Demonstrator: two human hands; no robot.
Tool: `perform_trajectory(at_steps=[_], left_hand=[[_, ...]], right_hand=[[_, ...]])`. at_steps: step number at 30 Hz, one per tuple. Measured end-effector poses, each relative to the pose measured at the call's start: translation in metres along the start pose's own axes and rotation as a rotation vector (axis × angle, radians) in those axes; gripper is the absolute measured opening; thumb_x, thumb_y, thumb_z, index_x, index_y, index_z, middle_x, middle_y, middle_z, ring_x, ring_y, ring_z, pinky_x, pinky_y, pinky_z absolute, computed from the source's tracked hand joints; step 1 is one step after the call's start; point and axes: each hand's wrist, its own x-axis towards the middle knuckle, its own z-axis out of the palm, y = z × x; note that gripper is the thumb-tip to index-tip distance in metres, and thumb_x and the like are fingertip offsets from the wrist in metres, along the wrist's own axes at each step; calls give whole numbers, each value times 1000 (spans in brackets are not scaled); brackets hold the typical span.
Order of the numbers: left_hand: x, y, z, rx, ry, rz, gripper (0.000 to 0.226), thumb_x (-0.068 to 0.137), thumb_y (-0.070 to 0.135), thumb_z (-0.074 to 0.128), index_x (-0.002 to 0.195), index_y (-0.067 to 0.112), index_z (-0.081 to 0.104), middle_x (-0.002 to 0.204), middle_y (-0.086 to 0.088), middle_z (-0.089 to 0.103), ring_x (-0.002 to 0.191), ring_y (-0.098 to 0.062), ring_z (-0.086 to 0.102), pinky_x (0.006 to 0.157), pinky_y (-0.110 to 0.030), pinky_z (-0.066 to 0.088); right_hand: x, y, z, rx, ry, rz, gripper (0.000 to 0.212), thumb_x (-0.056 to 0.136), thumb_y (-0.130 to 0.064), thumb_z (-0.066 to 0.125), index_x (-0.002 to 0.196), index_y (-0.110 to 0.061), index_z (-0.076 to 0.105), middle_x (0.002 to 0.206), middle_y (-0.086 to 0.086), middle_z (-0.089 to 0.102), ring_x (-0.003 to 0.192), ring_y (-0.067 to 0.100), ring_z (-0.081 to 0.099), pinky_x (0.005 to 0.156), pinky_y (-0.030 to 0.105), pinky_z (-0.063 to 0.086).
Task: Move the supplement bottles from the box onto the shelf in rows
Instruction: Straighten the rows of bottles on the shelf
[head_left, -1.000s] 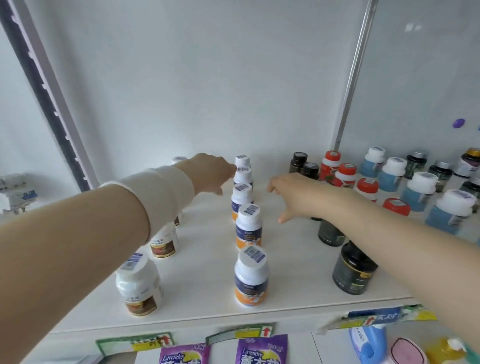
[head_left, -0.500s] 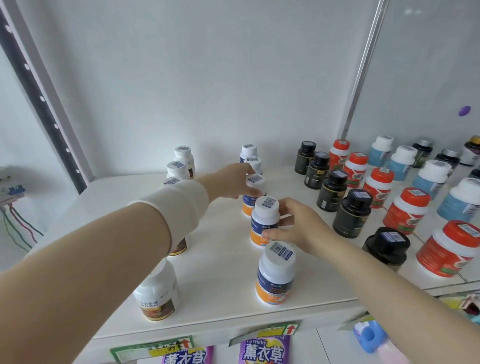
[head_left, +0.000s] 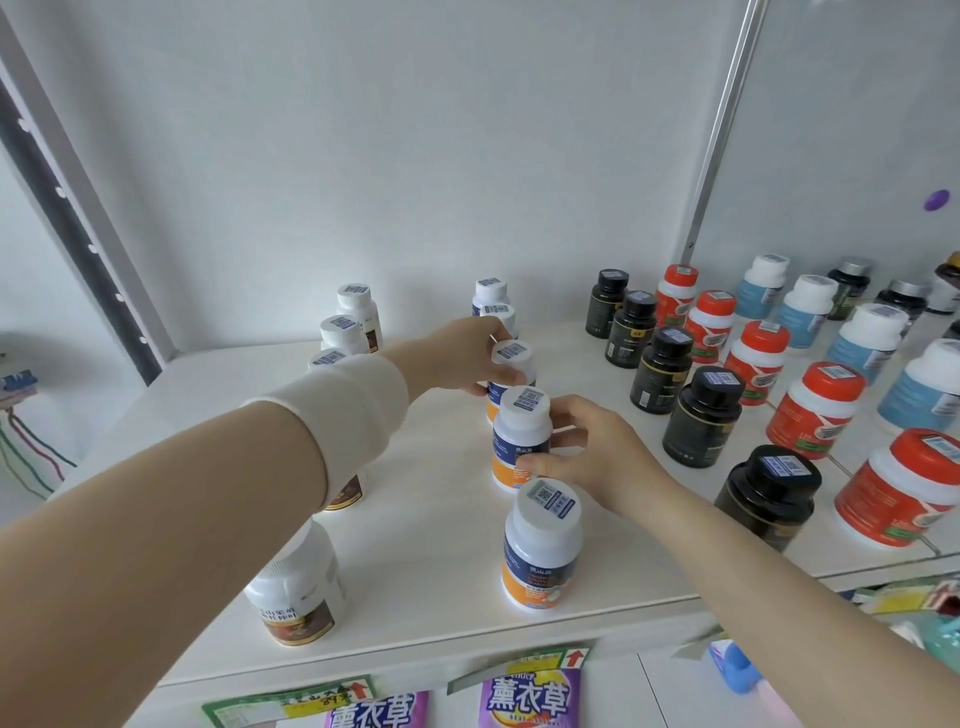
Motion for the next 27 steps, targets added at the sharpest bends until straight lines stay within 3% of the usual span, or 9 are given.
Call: perform_trajectory(at_steps=[5,9,13,17,20,24,27], left_hand=[[-1,0,1,23,10,-1,44,84,18,69,121,7,49,123,-11,55,93,-23,58,88,-37,55],[-2,1,3,12,22,-17,45,85,18,68,123,6,48,124,-11,54,91,-23,59,87,-35,55],[-6,4,2,37,35,-29,52,86,24,66,130,9,43,128,-8,51,93,-22,56,81,-32,52],[-18,13,-18,93,154,-11,52,85,28,68,129,12,46,128,-5,54,101,-21,54,91,-34,48],[-37,15,-42,288,179,-4,43,88,26,64,127,15,49,126,-2,57,106,-20,54,79,-29,48],[-70,1,-74,840,171,-78,42,90,27,58,128,23,43,117,-1,57,100,-26,57,84,-35,48],[-93,-13,-91,1134,137,-123,42,91,25,57,130,18,43,121,-4,56,104,-28,59,75,-31,43]], right_hand=[[3,1,-2,-37,1,-3,46,70,-13,79,105,-25,52,103,-7,60,93,12,59,74,20,45],[4,4,-3,-59,-10,7,52,71,-16,79,117,-19,54,110,-4,60,98,14,58,84,26,45],[3,0,-7,-61,-15,1,66,70,-21,80,128,-17,49,124,-1,57,102,13,55,85,26,44],[5,-26,-24,-144,43,-106,69,72,-28,79,131,-17,46,132,-2,53,107,11,52,88,25,40],[9,-58,-34,-354,33,-197,68,75,-29,76,133,-15,44,137,-1,51,121,16,50,96,27,39],[18,-97,-26,-790,-56,-312,66,78,-31,72,134,-15,41,136,1,48,124,20,47,98,29,39],[21,-115,-7,-1104,-75,-377,61,82,-32,68,133,-17,40,131,3,47,119,23,47,86,29,38]])
